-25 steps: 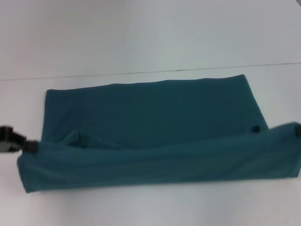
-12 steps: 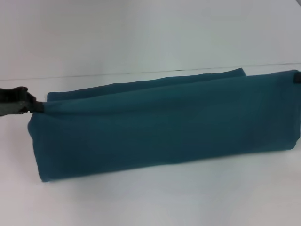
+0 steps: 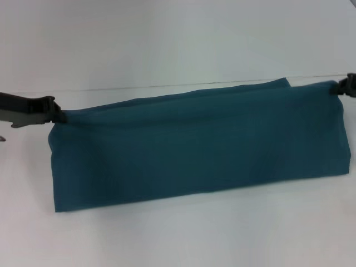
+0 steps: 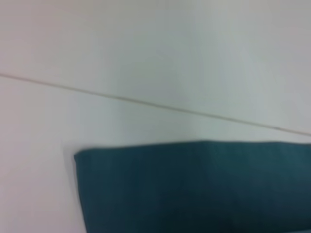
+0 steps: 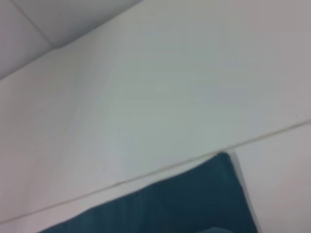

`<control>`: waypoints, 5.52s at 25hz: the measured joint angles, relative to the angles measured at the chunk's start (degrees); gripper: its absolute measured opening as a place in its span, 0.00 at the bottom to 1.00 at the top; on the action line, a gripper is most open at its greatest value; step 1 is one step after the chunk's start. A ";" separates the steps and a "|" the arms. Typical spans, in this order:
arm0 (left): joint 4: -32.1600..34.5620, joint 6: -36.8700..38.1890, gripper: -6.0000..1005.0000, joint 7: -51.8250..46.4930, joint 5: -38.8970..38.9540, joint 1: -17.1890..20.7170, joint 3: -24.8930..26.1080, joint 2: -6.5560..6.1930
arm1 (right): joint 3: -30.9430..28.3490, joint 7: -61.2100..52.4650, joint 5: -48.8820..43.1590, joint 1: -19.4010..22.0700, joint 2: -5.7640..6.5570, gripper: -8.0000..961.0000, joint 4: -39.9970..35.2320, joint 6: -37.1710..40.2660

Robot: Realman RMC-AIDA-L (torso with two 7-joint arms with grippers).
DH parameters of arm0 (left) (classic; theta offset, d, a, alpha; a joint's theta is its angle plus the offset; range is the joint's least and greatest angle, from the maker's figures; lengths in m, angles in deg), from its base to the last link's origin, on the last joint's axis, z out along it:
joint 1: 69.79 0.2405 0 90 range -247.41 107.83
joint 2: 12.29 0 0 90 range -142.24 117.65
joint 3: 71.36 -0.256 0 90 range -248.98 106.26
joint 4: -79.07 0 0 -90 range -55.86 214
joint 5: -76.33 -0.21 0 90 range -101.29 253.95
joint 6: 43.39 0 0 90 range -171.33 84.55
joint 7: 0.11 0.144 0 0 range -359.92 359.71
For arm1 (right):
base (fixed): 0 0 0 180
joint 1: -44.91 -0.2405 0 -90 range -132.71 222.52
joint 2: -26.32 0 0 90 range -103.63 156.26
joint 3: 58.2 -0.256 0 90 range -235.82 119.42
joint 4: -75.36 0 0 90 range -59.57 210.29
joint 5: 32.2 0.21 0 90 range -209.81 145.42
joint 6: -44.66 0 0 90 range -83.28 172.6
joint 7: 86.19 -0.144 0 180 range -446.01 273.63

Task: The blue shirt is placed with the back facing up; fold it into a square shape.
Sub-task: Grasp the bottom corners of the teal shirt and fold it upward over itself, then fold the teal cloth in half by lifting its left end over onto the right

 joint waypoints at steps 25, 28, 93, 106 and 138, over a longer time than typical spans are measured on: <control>-7.02 -13.47 0.04 -4.32 -4.88 -6.85 -0.28 0.54 | 12.53 -3.96 -3.82 -10.41 -0.65 0.04 12.01 -27.38; -7.00 -14.38 0.04 -4.35 -4.90 -6.84 -0.30 0.57 | 12.57 -4.00 -3.87 -10.93 -0.71 0.04 12.65 -28.66; -18.54 -4.28 0.63 18.18 44.08 19.57 -0.50 6.50 | 5.45 16.36 31.17 16.77 1.53 0.79 11.82 23.95; -22.14 -13.04 0.64 19.53 42.00 19.71 -0.89 6.76 | 4.83 16.21 28.94 15.89 1.28 0.79 11.86 23.80; -14.53 -18.14 0.65 22.74 39.99 14.67 -6.16 6.72 | 4.35 16.49 29.15 15.86 1.29 0.79 11.92 22.71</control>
